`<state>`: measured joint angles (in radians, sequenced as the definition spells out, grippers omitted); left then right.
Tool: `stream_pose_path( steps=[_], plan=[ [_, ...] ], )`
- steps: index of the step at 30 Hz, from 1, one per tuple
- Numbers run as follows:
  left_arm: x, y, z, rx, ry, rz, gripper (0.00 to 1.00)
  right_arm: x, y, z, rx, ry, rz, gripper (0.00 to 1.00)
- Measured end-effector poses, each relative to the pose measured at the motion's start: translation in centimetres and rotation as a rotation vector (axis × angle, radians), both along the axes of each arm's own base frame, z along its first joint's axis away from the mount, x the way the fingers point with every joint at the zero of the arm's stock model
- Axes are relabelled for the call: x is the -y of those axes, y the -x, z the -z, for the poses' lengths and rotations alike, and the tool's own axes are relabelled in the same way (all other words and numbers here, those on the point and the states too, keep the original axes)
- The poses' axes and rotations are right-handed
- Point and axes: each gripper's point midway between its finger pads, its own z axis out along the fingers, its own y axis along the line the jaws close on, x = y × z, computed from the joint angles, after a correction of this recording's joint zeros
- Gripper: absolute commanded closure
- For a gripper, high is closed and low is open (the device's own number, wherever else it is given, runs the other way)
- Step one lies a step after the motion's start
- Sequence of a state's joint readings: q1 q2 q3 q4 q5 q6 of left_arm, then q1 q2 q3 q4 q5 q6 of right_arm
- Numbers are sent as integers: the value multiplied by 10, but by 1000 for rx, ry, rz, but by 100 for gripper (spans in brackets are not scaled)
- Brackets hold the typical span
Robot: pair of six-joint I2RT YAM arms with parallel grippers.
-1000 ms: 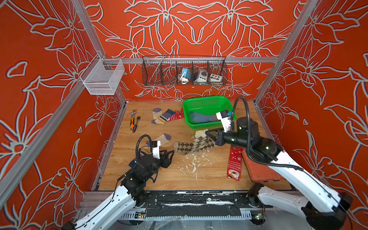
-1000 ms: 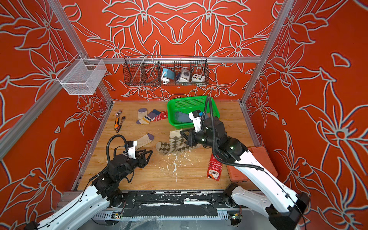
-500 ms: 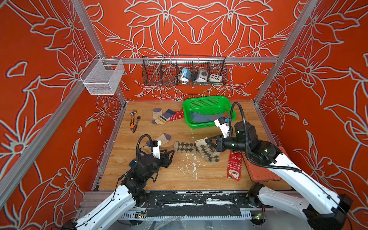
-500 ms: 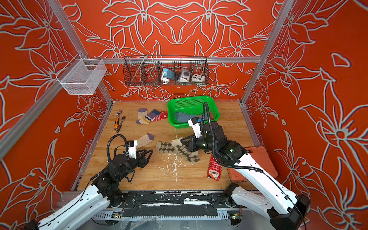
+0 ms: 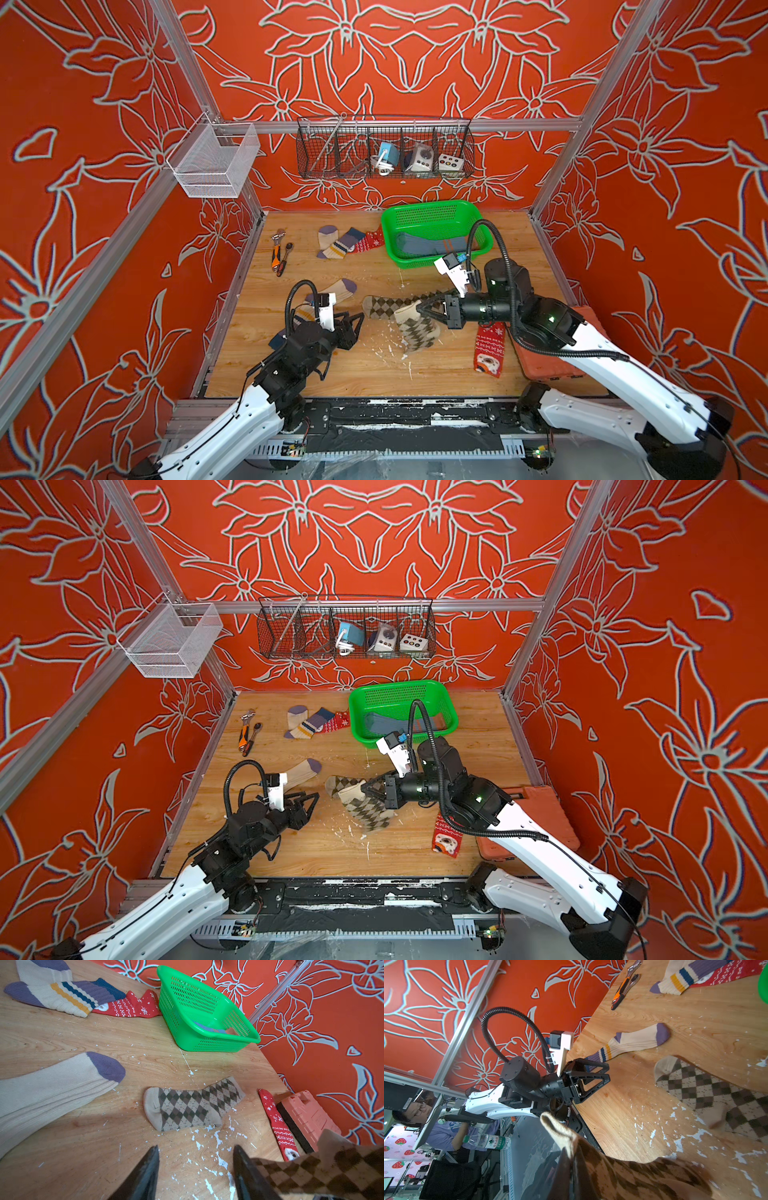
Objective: Place the socks together as a pair
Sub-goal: Flatten out the sock at the center of the board.
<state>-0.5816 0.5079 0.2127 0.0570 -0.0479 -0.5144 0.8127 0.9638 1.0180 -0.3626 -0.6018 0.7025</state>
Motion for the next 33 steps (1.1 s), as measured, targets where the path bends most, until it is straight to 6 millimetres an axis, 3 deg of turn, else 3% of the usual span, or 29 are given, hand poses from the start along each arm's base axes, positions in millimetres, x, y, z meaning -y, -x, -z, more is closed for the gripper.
stream_pose_path(
  steps=[4,7,9,14,17,20,24,33],
  plan=[
    [1,-1,2,-4,-2,1,44,14,-7,-13,34,-49,89,100],
    [3,-1,4,-14,-6,8,44,30,-21,-1,18,-54,182,100],
    [5,-1,7,-24,-7,21,44,44,-37,18,-12,-36,266,100],
    [15,0,22,-82,-22,69,43,100,-76,95,-132,60,531,100],
    [22,3,33,-127,-27,106,43,130,-87,129,-175,103,652,100],
    [32,7,40,-157,-22,151,42,152,-94,150,-201,138,744,100],
    [54,21,48,-198,-39,235,41,168,-103,154,-180,161,812,100],
    [138,44,61,-311,-100,422,40,189,-108,158,-119,209,887,100]
  ],
)
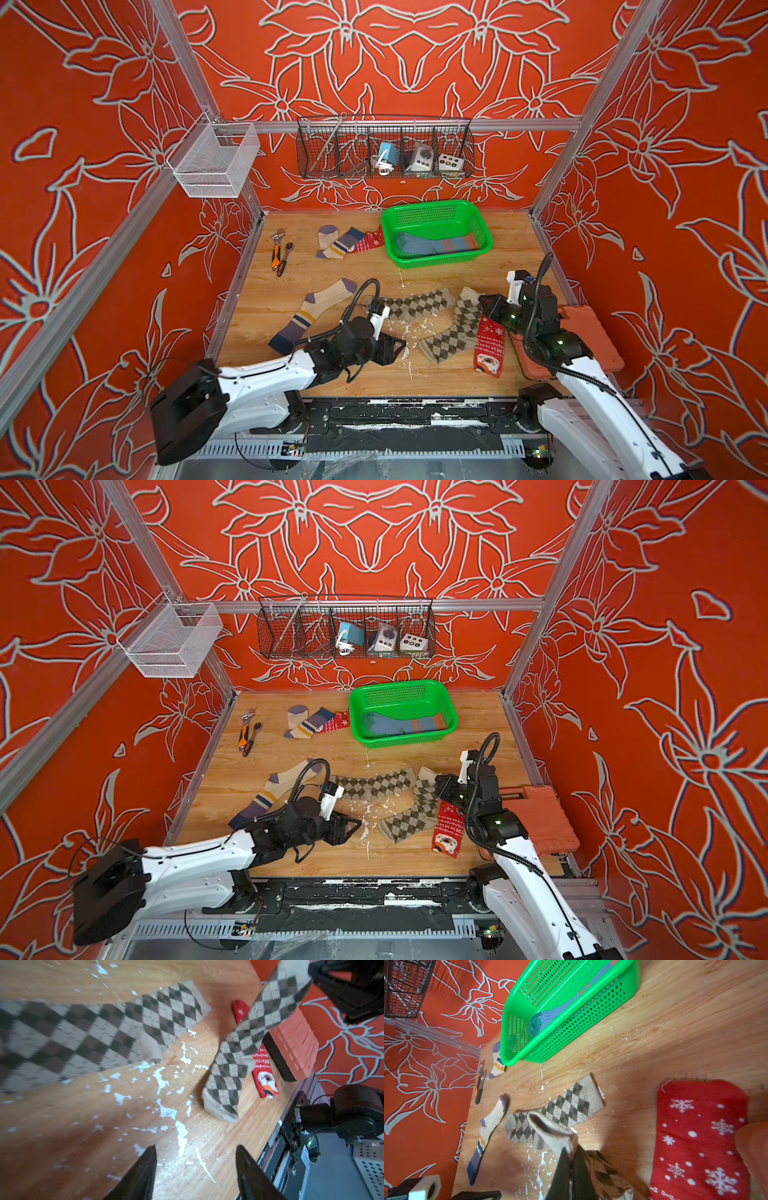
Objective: Place the socks together as a pair
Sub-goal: Flatten out the sock at the center of the board.
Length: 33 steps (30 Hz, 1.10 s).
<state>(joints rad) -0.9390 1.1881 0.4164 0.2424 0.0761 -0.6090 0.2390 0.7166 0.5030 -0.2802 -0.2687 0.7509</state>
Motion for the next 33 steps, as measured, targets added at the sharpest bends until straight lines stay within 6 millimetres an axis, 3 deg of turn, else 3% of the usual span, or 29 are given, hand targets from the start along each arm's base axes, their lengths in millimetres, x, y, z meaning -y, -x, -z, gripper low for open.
stream_pose_path(
  steps=[7,14,16,20,23,27,33],
  plan=[
    [49,8,31,-77,-78,66,44,6,2,5,0,28,7,100],
    [64,3,50,-99,-125,63,50,11,4,5,11,54,4,100],
    [68,-1,51,-96,-129,56,58,11,4,5,12,59,1,100],
    [73,-10,52,-82,-143,34,85,11,4,10,0,76,-12,100],
    [70,-15,52,-59,-164,15,99,9,4,17,-26,86,-31,100],
    [53,-19,52,-28,-222,-28,100,3,5,26,-59,77,-64,100],
    [8,-24,26,22,-231,-124,100,-3,16,44,-105,55,-103,100]
  ],
)
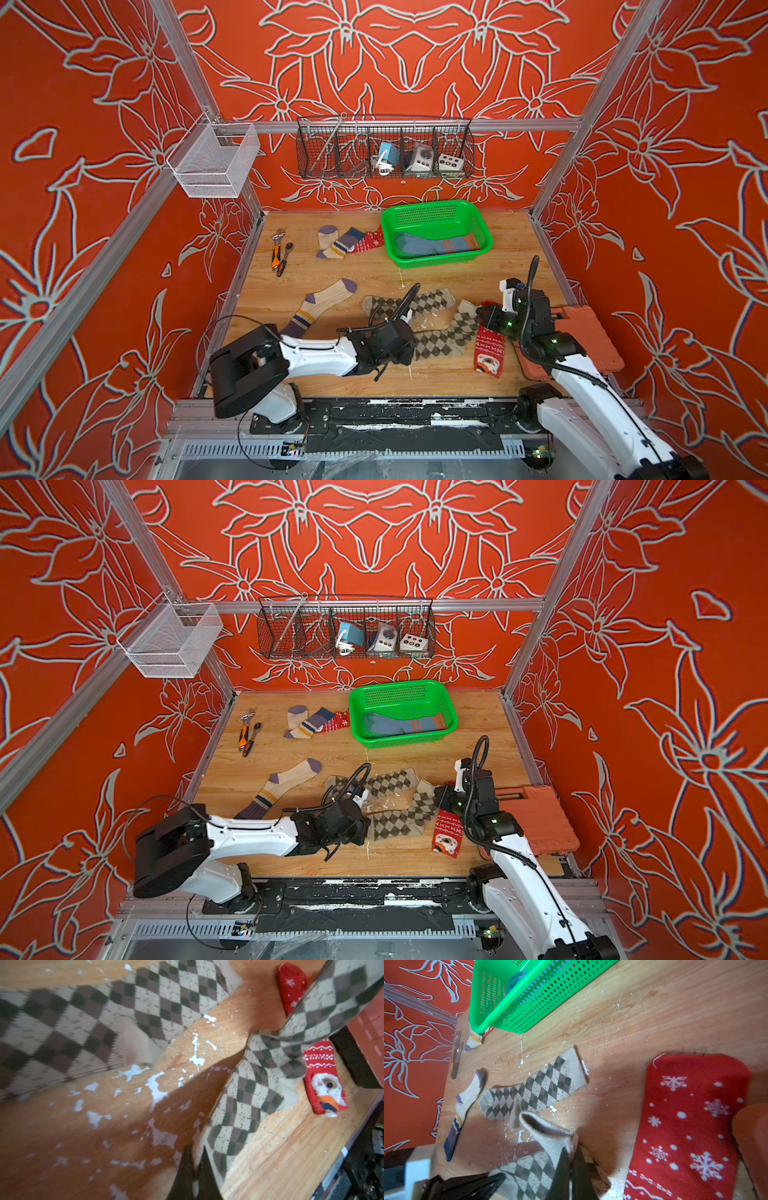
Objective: Place the socks together as a pair
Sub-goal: Flatten out the sock at the center of the board.
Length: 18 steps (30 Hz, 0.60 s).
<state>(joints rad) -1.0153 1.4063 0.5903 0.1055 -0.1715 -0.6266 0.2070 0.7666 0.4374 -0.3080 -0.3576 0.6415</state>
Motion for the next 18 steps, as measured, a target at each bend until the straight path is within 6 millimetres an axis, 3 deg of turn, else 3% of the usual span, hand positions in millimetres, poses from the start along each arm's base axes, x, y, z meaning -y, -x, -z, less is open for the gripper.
stream_pose_path(
  steps=[3,8,14,18],
  plan=[
    [-28,-8,-6,7,3,-64,100,-4,1,2,-14,-12,-17,100],
    [-65,-8,1,-7,-26,-132,97,-8,4,16,-51,-26,-40,97],
    [-84,-4,16,-34,-79,-150,60,-14,9,32,-110,-35,-72,88],
    [-89,-6,18,-36,-94,-163,46,-17,11,45,-158,-18,-105,79]
  ],
)
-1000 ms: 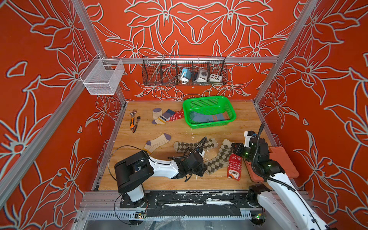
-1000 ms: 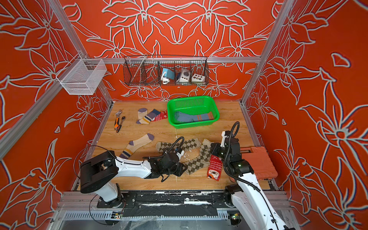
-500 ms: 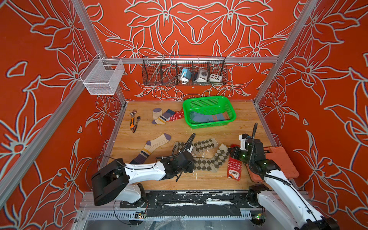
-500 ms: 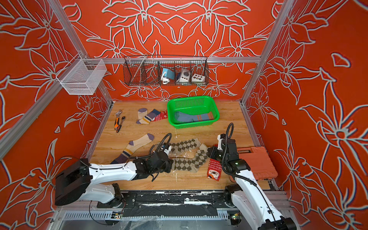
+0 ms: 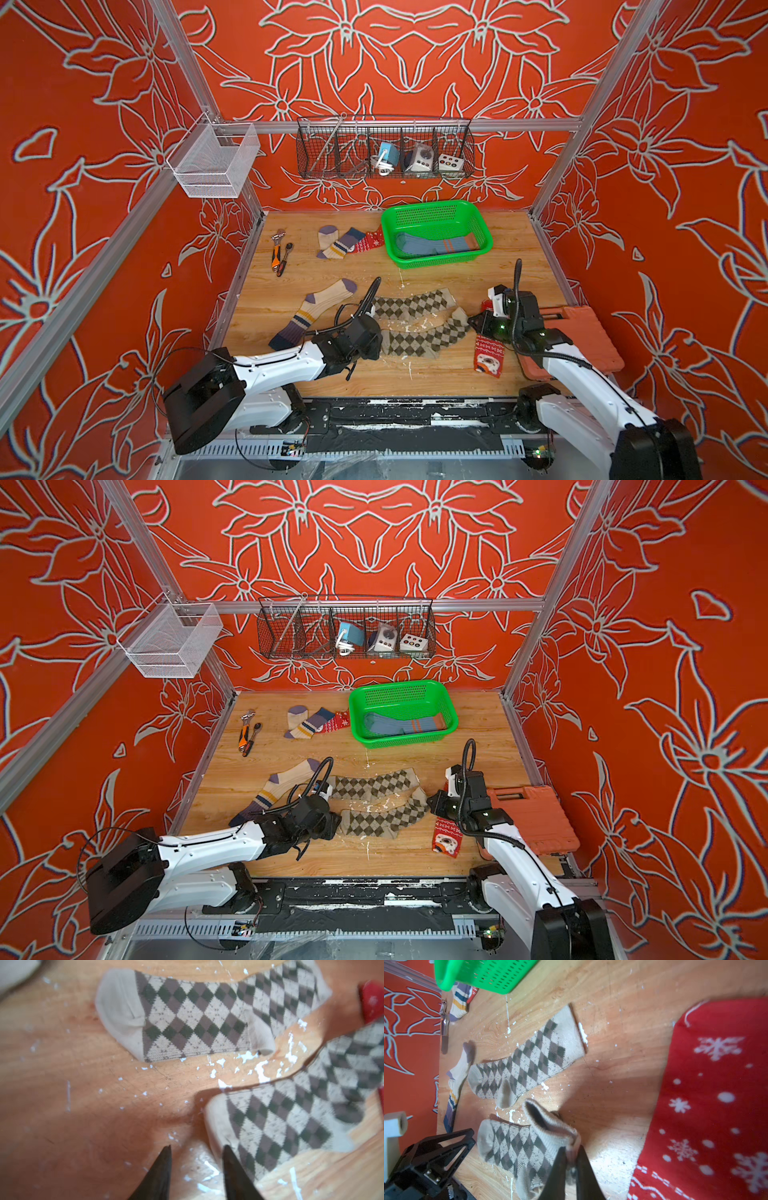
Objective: Place the socks together as a pair
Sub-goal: Flatten out the sock at the center of the board.
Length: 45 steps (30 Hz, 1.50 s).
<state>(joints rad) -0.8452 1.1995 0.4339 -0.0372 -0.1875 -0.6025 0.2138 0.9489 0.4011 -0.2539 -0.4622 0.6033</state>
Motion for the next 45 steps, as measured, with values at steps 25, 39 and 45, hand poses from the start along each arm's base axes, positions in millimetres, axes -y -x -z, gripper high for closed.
stream_pose_path(
  steps=[25,39,45],
  plan=[
    [27,7,18,-61,81,65,83,16,-22,-58,201,227,-30,55],
    [-21,-17,6,6,-26,-70,90,-2,-29,-32,71,229,-115,57],
    [-36,-25,5,13,-47,-104,70,-14,-38,-32,60,235,-162,57]
  ],
)
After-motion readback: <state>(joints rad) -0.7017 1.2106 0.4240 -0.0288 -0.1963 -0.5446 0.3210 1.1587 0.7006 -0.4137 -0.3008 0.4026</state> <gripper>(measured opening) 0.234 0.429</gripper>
